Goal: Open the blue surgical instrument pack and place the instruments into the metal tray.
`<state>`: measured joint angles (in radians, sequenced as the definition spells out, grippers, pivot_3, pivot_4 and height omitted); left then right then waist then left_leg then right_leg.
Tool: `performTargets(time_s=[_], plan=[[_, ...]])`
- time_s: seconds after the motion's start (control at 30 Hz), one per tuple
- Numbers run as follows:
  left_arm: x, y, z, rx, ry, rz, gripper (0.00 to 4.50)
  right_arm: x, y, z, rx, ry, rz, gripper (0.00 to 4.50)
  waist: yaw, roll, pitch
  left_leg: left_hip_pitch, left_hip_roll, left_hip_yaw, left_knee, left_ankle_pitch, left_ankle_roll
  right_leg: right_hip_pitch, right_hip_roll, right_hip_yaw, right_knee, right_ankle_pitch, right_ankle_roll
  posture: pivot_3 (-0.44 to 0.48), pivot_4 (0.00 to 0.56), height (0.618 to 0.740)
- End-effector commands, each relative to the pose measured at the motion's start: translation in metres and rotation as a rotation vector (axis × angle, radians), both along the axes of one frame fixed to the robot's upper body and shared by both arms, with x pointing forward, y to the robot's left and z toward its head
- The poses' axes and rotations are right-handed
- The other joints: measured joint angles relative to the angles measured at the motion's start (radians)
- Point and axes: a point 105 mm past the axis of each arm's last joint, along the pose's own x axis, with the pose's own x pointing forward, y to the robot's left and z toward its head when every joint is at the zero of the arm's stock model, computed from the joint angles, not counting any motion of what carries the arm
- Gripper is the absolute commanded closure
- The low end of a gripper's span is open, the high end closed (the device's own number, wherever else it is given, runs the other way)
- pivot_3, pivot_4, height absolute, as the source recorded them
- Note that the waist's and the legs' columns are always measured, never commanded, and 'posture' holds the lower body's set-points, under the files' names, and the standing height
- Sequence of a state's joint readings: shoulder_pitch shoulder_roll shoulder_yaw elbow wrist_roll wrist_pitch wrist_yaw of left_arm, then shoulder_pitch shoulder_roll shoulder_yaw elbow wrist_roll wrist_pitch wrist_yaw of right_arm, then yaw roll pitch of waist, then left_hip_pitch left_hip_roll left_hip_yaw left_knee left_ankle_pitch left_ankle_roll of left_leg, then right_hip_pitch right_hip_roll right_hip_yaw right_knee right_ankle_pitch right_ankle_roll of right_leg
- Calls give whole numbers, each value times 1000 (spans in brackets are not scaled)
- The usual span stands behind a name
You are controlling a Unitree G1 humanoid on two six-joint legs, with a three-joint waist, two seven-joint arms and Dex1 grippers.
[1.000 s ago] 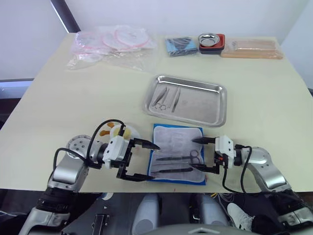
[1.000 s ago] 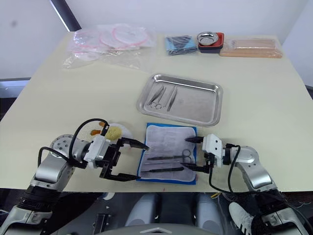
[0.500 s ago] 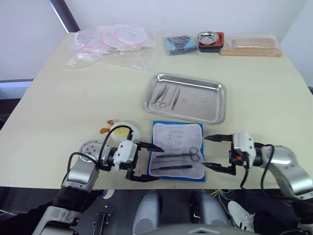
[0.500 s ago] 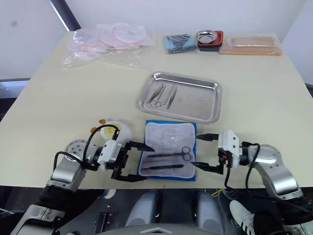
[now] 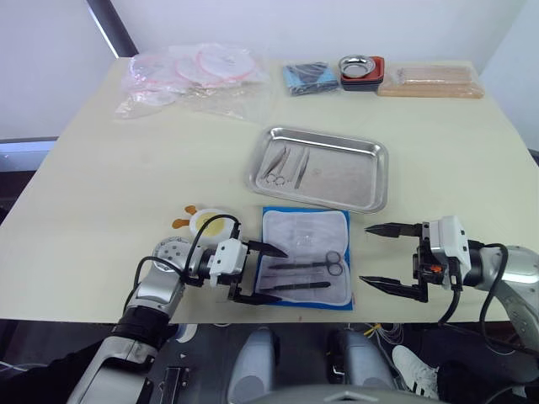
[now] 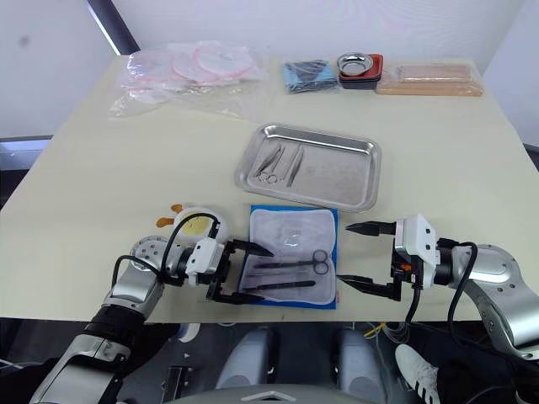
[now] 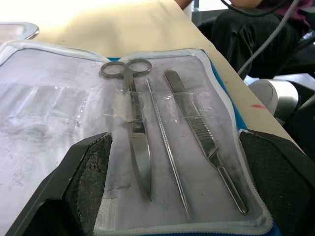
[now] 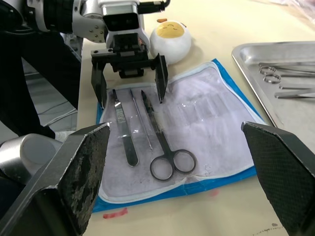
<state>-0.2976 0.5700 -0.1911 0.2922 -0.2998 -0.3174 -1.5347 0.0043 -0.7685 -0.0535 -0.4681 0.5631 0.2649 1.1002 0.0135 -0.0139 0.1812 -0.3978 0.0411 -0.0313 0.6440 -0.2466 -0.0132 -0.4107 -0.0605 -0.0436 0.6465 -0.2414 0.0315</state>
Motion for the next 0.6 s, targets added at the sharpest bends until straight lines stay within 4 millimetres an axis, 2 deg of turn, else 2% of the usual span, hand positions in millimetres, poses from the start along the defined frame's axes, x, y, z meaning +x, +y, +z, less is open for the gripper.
performTargets(time_s=[0.03,0.13,0.4,0.6], plan=[[-3,7,-10,63,17,-9,133,-6,-1,15,5,-43,23,0,-1,0,0,0,0,0,1,0,0,0,0,0,1,0,1,0,150,740],[-4,6,-20,80,38,7,133,-8,-7,19,-7,-48,25,0,-1,0,0,0,0,0,3,0,0,0,0,1,4,-1,1,0,150,740],[-2,6,-28,78,83,57,133,-10,-19,26,-44,-49,36,0,0,3,-2,4,0,1,7,0,0,1,0,3,11,-1,1,0,150,740],[-4,11,-39,114,116,71,133,-6,-16,23,-39,-48,41,0,0,6,-7,5,0,1,8,0,0,2,1,5,12,-1,1,0,150,740]])
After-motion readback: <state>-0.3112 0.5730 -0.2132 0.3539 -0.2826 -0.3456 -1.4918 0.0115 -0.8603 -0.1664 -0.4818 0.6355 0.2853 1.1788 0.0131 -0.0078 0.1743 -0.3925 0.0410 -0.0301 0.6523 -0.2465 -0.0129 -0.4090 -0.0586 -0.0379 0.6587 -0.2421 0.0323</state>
